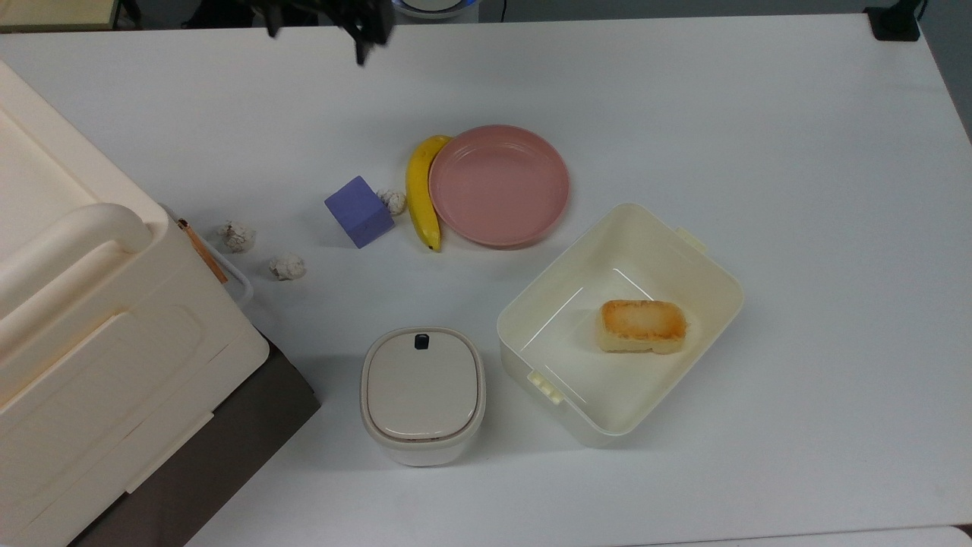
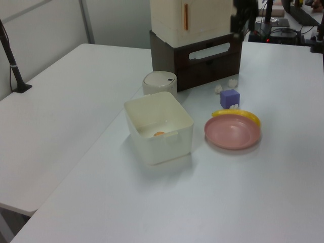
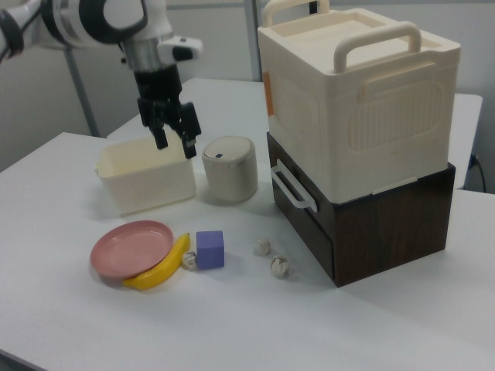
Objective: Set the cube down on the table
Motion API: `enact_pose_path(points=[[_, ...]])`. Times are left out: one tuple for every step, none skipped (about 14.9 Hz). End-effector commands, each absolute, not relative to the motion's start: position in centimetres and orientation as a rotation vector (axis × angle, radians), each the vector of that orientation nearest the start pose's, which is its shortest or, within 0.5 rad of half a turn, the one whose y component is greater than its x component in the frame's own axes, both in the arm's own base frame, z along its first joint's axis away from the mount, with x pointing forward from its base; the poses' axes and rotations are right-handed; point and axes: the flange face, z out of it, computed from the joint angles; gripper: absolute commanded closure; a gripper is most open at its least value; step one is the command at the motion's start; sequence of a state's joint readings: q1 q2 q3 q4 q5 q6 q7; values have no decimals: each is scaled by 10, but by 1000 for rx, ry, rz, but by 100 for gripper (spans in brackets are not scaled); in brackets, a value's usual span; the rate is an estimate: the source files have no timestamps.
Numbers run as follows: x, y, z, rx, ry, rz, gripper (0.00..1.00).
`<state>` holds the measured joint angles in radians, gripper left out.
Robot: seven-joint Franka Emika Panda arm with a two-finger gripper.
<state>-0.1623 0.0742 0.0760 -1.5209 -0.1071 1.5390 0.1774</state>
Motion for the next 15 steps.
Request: enact_pose_path(points=[[535,-92,658,-3134,327,38,0],[531,-92,665,-3120,304,21,0],[529,-92,666,-3115,283,25,0],[529,-94,666,-3112,282,24,0],[527,-99,667,-3111,291,19,0],[527,-100,668,-3106,310,14,0],[527,-99,669,-3108,295,14,0],[527,-100,668,-3109,298,16,0],[526,-104,670,-3107,307,9,0],[525,-110,670,-3103,326,9,0],[524,-116,670,-3095,348,5,0],[525,-116,671,-3073,341,-9,0],[526,-115,670,-3064,341,-10,0],[526,-113,669,-3061,345,-8,0],[526,-110,670,-3054,350,-8,0]])
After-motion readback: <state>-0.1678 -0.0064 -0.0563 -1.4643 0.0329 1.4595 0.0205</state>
